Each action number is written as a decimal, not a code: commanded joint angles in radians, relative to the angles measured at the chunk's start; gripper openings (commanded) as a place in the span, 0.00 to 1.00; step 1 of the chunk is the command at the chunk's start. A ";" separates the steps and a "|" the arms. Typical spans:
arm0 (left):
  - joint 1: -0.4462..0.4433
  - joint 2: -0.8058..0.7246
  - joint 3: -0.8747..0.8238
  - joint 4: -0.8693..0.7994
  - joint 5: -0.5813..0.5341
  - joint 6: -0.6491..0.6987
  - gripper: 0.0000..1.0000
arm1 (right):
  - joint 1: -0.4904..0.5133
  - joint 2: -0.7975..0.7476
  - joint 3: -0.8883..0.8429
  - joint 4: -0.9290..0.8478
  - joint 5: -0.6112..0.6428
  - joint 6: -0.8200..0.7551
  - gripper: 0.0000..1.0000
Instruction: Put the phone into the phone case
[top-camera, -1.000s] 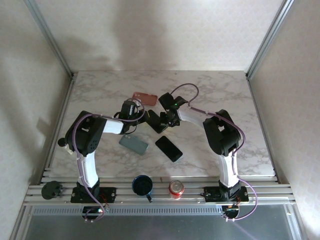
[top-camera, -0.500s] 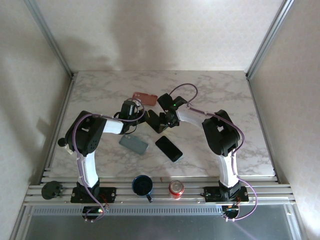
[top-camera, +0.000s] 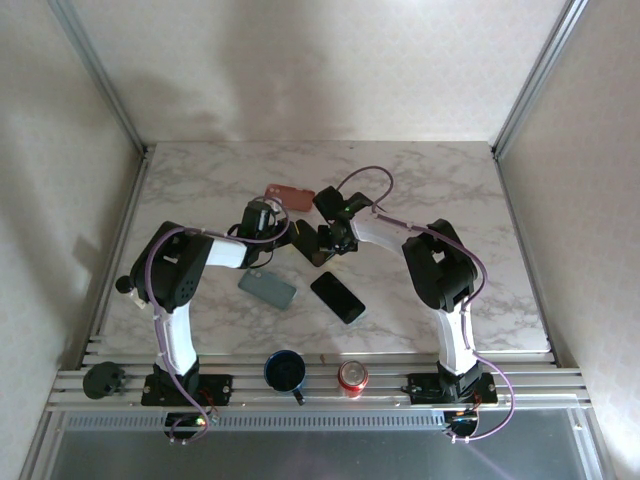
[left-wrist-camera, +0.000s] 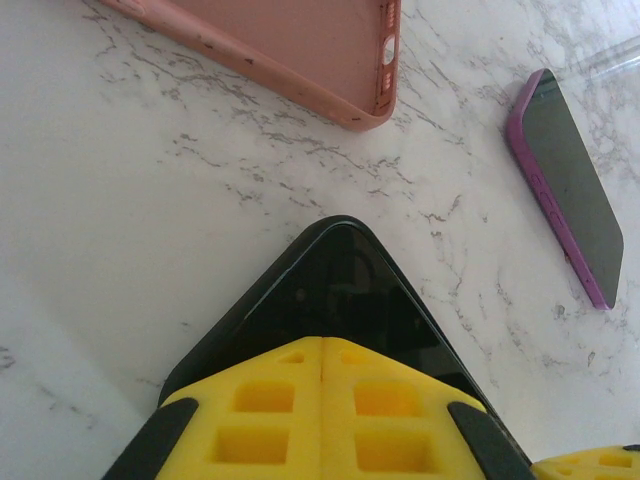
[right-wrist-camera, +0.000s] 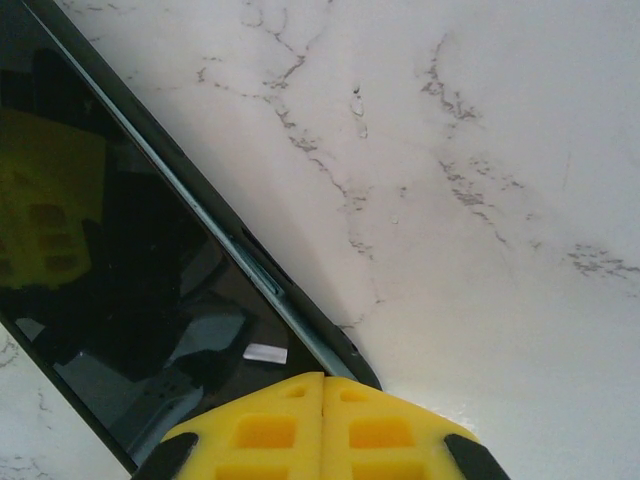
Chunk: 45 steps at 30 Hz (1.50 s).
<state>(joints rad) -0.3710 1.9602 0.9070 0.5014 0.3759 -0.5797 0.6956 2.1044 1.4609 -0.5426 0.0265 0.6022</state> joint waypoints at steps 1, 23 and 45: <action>-0.008 0.053 -0.022 -0.055 0.042 -0.026 0.00 | 0.103 0.499 -0.188 -0.054 -0.247 0.003 0.00; -0.003 0.098 0.039 -0.113 0.028 -0.051 0.00 | 0.103 0.504 -0.110 -0.098 -0.232 -0.018 0.00; -0.010 0.129 0.030 -0.073 0.015 -0.077 0.00 | 0.108 0.661 -0.122 -0.031 -0.302 -0.020 0.00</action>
<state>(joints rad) -0.3523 2.0197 0.9607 0.5529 0.3393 -0.6506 0.7025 2.1609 1.5349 -0.5629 -0.0006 0.5877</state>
